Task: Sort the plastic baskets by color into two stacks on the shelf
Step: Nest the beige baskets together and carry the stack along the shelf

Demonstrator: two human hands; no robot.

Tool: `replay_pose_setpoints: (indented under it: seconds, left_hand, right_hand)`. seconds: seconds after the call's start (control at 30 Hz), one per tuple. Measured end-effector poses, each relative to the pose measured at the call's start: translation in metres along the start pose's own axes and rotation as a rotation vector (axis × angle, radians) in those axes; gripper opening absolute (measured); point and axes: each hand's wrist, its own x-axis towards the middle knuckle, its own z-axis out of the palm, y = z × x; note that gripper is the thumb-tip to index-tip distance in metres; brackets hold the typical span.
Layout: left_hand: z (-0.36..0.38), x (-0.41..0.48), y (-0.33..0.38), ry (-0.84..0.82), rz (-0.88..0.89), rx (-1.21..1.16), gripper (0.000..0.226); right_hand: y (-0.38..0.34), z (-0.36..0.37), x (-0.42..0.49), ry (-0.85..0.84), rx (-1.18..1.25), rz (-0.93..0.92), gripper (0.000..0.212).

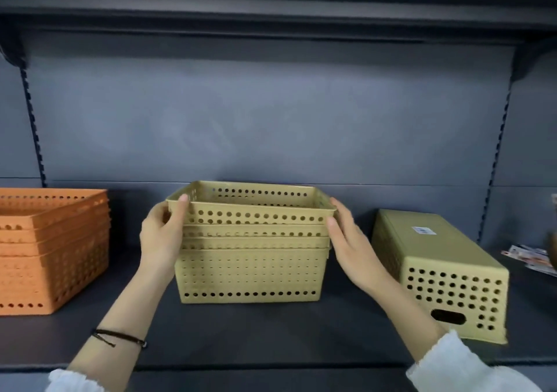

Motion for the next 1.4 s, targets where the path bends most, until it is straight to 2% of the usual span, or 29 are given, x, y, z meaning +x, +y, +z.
replay_pose_setpoints:
  seconds: [0.13, 0.23, 0.33, 0.43, 0.57, 0.63, 0.7, 0.73, 0.77, 0.87, 0.93, 1.07, 1.2, 1.33, 1.4]
  left_hand:
    - [0.005, -0.011, 0.002, 0.015, -0.091, -0.032, 0.045]
    - [0.014, -0.027, 0.003, 0.036, -0.087, -0.026, 0.046]
    - [0.027, -0.043, 0.004, 0.087, -0.089, -0.045, 0.053]
    - [0.041, -0.058, 0.009, 0.173, -0.070, -0.033, 0.056]
    - [0.057, -0.082, 0.025, 0.363, 0.135, 0.084, 0.043]
    - [0.069, -0.098, 0.029, 0.423, 0.293, 0.285, 0.037]
    - [0.085, -0.118, 0.027, 0.407, 0.501, 0.545, 0.031]
    - [0.093, -0.129, 0.024, 0.325, 0.626, 0.618, 0.028]
    - [0.102, -0.141, 0.022, 0.169, 0.741, 0.642, 0.029]
    - [0.129, -0.180, 0.019, -0.446, 0.928, 0.709, 0.058]
    - [0.144, -0.199, 0.017, -0.584, 1.011, 0.824, 0.082]
    - [0.152, -0.207, 0.019, -0.573, 1.062, 0.929, 0.103]
    - [0.154, -0.204, 0.017, -0.588, 1.008, 0.852, 0.100]
    - [0.155, -0.206, 0.020, -0.521, 1.017, 0.786, 0.095]
    - [0.156, -0.210, 0.028, -0.468, 0.859, 0.631, 0.092]
  right_hand:
    - [0.011, -0.028, 0.001, -0.073, -0.183, -0.023, 0.058]
    - [0.024, -0.063, 0.001, -0.044, -0.624, -0.016, 0.056]
    - [0.040, -0.088, -0.007, -0.089, -0.993, 0.167, 0.062]
    - [0.050, -0.093, -0.014, -0.225, -1.062, 0.228, 0.065]
    - [0.032, -0.107, -0.021, -0.216, -0.844, 0.058, 0.059]
    - [0.022, -0.119, -0.023, -0.307, -0.537, 0.012, 0.053]
    - [0.019, -0.130, -0.026, -0.331, -0.206, -0.017, 0.043]
    - [0.024, -0.134, -0.027, -0.284, -0.132, -0.034, 0.037]
    - [0.030, -0.137, -0.029, -0.216, -0.122, -0.051, 0.033]
    - [0.049, -0.141, -0.038, -0.101, -0.150, 0.022, 0.031]
    - [0.058, -0.141, -0.043, -0.134, -0.115, 0.092, 0.033]
    - [0.060, -0.141, -0.046, -0.133, 0.032, 0.106, 0.036]
    - [0.068, -0.145, -0.050, -0.092, 0.211, 0.097, 0.035]
    - [0.078, -0.160, -0.052, 0.136, 0.445, 0.119, 0.028]
    - [0.088, -0.167, -0.051, 0.231, 0.473, 0.188, 0.029]
